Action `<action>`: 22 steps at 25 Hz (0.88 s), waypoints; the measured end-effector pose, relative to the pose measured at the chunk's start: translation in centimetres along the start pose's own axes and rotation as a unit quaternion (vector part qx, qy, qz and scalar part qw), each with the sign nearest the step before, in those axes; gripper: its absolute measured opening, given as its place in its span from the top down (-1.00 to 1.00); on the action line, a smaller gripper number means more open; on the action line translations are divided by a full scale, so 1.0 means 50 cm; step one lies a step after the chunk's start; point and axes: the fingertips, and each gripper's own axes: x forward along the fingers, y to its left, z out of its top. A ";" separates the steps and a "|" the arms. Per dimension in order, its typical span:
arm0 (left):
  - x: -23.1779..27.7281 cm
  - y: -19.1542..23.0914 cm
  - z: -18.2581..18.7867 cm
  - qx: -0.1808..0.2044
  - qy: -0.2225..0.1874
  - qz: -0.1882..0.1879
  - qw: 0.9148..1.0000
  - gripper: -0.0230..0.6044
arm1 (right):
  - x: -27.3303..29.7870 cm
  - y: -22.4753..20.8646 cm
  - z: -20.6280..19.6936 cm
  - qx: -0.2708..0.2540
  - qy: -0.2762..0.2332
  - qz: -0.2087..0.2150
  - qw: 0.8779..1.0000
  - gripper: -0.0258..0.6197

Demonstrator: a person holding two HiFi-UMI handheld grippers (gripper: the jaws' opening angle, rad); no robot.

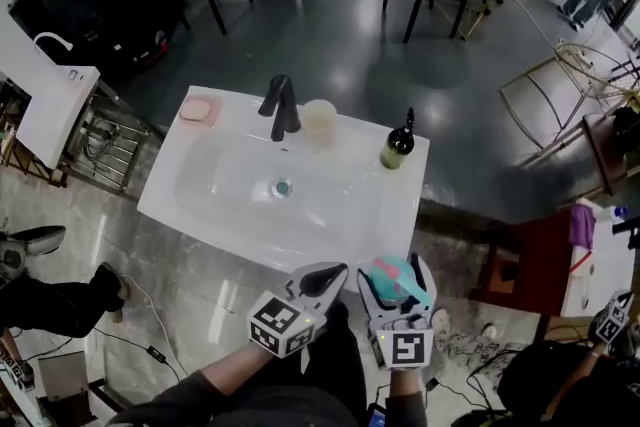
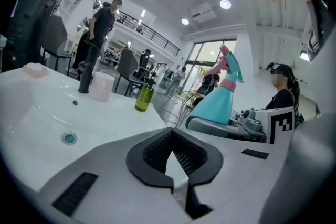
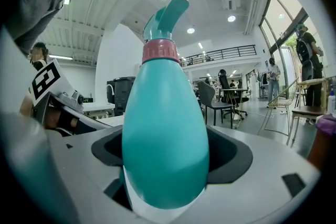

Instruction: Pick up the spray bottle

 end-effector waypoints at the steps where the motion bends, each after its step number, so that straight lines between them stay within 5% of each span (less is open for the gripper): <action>1: -0.001 -0.001 0.009 0.004 -0.003 -0.001 1.000 0.91 | 0.000 0.003 0.007 -0.003 -0.005 0.002 1.000 -0.27; 22: -0.010 -0.067 0.135 0.053 -0.038 -0.054 0.996 0.91 | -0.072 0.009 0.145 -0.006 -0.031 -0.015 0.999 -0.27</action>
